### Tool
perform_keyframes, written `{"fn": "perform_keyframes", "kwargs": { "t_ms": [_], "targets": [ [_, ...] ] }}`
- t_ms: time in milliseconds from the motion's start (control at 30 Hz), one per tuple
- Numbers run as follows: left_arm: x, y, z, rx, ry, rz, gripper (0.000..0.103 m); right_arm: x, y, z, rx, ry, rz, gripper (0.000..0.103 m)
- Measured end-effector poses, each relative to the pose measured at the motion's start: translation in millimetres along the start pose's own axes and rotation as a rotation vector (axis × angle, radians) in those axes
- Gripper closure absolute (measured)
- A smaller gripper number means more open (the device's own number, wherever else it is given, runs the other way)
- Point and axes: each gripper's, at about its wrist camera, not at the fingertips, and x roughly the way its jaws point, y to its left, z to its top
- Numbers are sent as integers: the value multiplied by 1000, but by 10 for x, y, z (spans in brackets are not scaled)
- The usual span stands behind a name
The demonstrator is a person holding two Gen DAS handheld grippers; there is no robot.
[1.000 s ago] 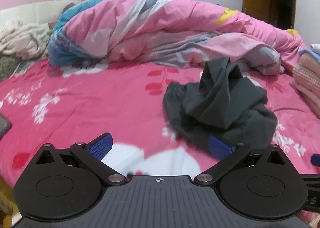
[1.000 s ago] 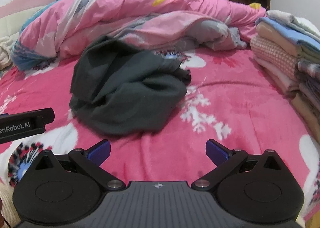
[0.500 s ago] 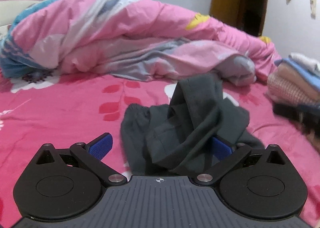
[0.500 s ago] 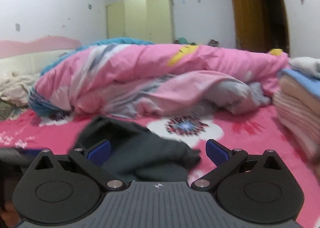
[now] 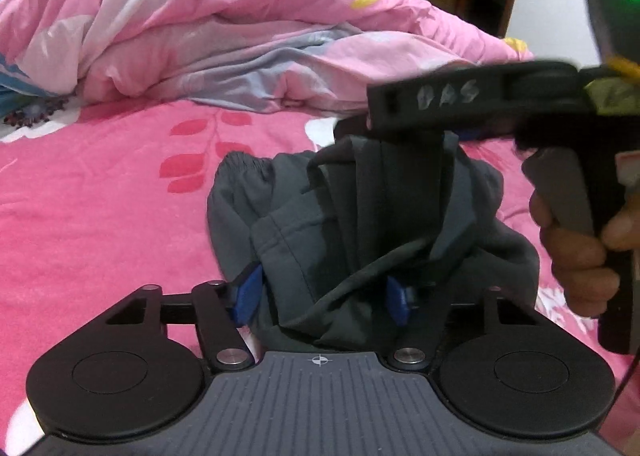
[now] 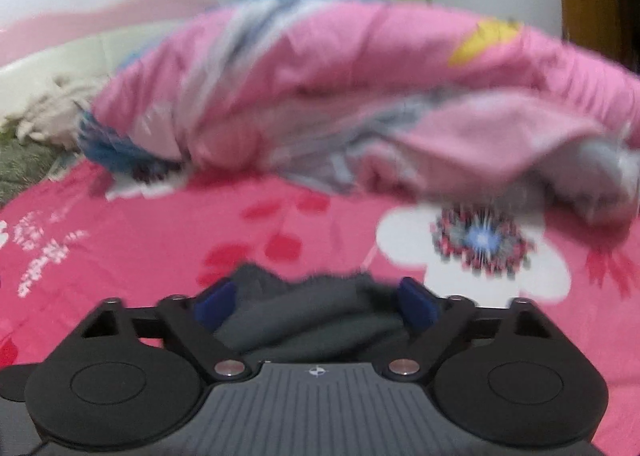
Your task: Fold clothes
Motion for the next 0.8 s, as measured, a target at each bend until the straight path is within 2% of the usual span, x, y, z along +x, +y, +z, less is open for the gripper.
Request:
{"fn": "perform_keyframes", "kwargs": {
  "t_ms": [100, 267, 300, 367, 567, 633, 800],
  "targets": [
    [-15, 1, -14, -4, 6, -11, 44, -76, -51, -85, 31, 12, -3, 39],
    [-90, 99, -4, -29, -18, -54, 44, -254, -109, -133, 40, 0, -35, 86],
    [-122, 115, -6, -38, -25, -69, 44, -301, -124, -153, 45, -4, -40, 89],
    [-194, 149, -13, -55, -42, -100, 44, -395, -154, -193, 56, -12, -51, 93],
    [-403, 240, -12, -80, -105, -187, 41, -831, -194, -426, 97, -64, -76, 95],
    [-450, 261, -8, -90, -123, -218, 37, -990, -197, -547, 103, -77, -76, 95],
    [-496, 261, -17, -110, -135, -275, 35, -1286, -184, -853, 119, -83, -62, 95]
  ]
}}
